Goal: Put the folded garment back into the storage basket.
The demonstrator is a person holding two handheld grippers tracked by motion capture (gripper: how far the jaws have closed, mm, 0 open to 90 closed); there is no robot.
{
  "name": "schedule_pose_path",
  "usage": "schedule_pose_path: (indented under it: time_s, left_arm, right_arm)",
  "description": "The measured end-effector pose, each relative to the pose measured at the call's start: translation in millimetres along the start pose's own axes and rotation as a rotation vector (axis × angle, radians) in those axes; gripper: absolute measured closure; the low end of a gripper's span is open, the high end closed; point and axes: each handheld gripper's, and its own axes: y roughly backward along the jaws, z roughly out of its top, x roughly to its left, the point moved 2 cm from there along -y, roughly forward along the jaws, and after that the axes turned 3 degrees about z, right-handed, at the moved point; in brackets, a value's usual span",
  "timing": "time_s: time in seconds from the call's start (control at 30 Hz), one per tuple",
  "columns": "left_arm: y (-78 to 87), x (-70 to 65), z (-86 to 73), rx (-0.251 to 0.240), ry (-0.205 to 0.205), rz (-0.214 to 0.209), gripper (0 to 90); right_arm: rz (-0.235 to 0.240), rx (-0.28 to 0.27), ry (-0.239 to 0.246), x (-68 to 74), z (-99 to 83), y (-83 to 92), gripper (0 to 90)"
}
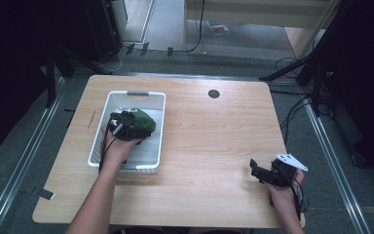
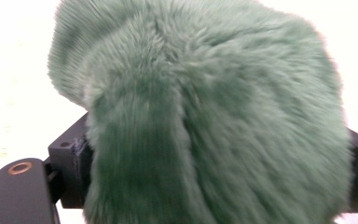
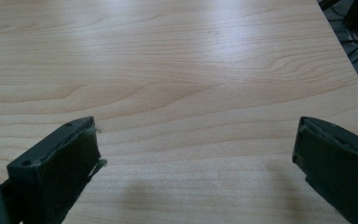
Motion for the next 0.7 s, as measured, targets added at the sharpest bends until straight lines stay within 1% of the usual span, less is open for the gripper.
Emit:
schedule_pose_path:
  time_s: [0.07,0.13,0.2,0.27,0.3,0.37,0.47,0.5,0.53,0.57,0.6,0.63,0.67,0.7]
  left_arm:
    - [-0.6,0.4,-0.4,0.005,-0.005,0.01,10.4]
    - [-0.8,0.5,-0.9,0.021,-0.016,0.013,8.8]
    - [-1.1,0.1,-1.4,0.037,-0.026,0.014,4.4]
    - [-0.1,0.0,-1.4,0.024,-0.038,0.022,0.0]
    - [1.2,0.2,-0.7,0.017,-0.025,0.019,0.0]
    - [3.8,1.5,0.3,0.006,-0.014,0.016,0.0]
    - [7.1,2.0,0.5,-0.003,-0.011,0.009,0.0]
    - [9.3,2.5,0.8,-0.001,-0.017,0.005,0.0]
    - [11.2,2.4,0.9,-0.012,-0.016,-0.001,0.0]
    - [13.0,2.6,1.2,-0.012,-0.018,-0.004,0.0]
    - [15.8,2.4,1.7,-0.03,-0.016,0.002,0.0]
    - [19.0,1.9,2.4,-0.052,-0.015,-0.004,0.0]
    - [21.5,1.3,2.5,-0.062,-0.017,-0.013,0.0]
    - [25.1,0.6,2.8,-0.071,-0.027,-0.013,0.0]
  right_arm:
    - [0.002,-0.001,0.001,0.0,0.0,-0.1,0.7]
    - [0.0,0.0,0.0,0.0,0.0,0.0,0.7]
    - [0.001,0.0,0.0,0.1,0.0,0.0,0.7]
    - [-0.001,0.0,0.0,0.0,0.0,0.0,0.6]
    - [-0.001,0.0,0.0,0.0,0.0,0.0,0.7]
    - [0.0,0.0,0.0,0.1,0.0,0.0,0.7]
    - [0.0,-0.001,0.0,0.1,0.0,0.0,0.7]
    - [0.0,0.0,0.0,0.1,0.0,0.0,0.7]
    - [0.0,-0.001,0.001,0.0,0.0,0.0,0.6]
    - [0.0,0.0,0.0,0.0,0.0,0.0,0.7]
    - [0.001,-0.001,0.001,0.0,0.0,0.0,0.6]
    - [0.0,0.0,0.001,0.1,0.0,0.0,0.7]
    - [0.0,0.0,0.002,0.1,0.0,0.0,0.7]
    - [0.001,0.0,0.002,0.0,0.0,-0.1,0.6]
